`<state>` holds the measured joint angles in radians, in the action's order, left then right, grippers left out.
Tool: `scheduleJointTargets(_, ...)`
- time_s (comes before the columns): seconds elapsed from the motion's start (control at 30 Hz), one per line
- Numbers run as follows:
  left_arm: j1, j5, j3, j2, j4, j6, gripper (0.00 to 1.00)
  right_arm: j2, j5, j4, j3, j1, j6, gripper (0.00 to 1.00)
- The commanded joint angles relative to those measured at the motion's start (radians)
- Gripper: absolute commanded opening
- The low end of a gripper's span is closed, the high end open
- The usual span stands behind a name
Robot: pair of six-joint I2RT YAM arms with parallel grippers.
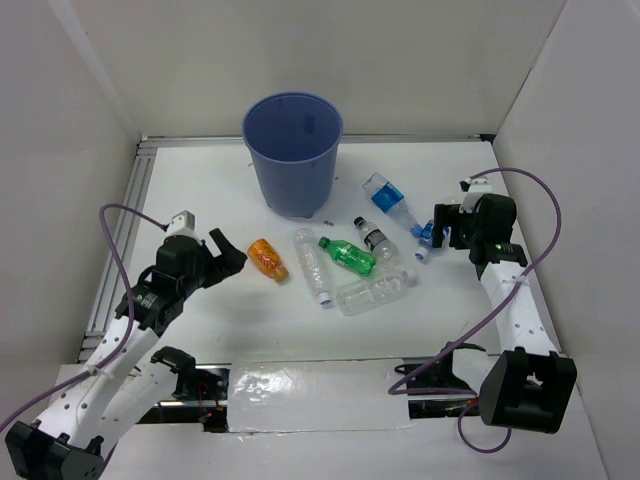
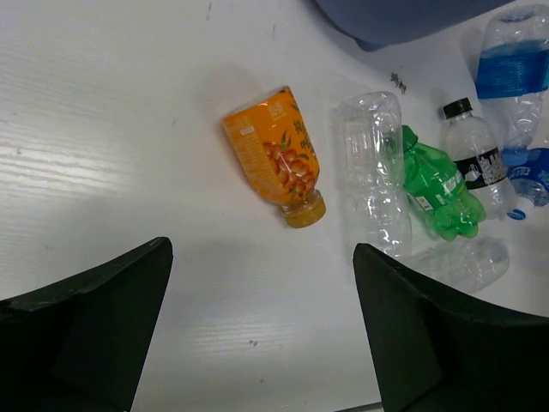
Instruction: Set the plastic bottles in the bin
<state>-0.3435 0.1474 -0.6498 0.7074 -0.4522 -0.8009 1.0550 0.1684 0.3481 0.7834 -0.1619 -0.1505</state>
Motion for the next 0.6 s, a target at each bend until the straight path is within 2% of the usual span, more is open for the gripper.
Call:
scheduleJointTargets(0.0,-0.018,-0.042,-0.011,-0.003,0.014,-0.043,0.99,0.000,0.019,0.015,0.033,-0.005,-0.006,1.00)
scheduleJointTargets(0.17,-0.038,-0.042,0.009,0.026,0.014,-0.064,0.99,0.010,0.086,0.052,0.053,-0.014,-0.030,1.00)
scheduleJointTargets(0.37,-0.048,-0.052,0.018,0.063,0.037,-0.073,0.99,0.019,0.077,0.064,0.062,-0.014,-0.070,1.00)
scheduleJointTargets(0.5,-0.069,-0.052,0.009,0.125,0.066,-0.073,0.99,0.039,-0.003,0.084,0.076,-0.014,-0.115,1.00)
scheduleJointTargets(0.57,-0.095,-0.023,-0.019,0.171,0.076,-0.073,0.92,0.039,-0.061,0.084,0.076,-0.014,-0.135,1.00)
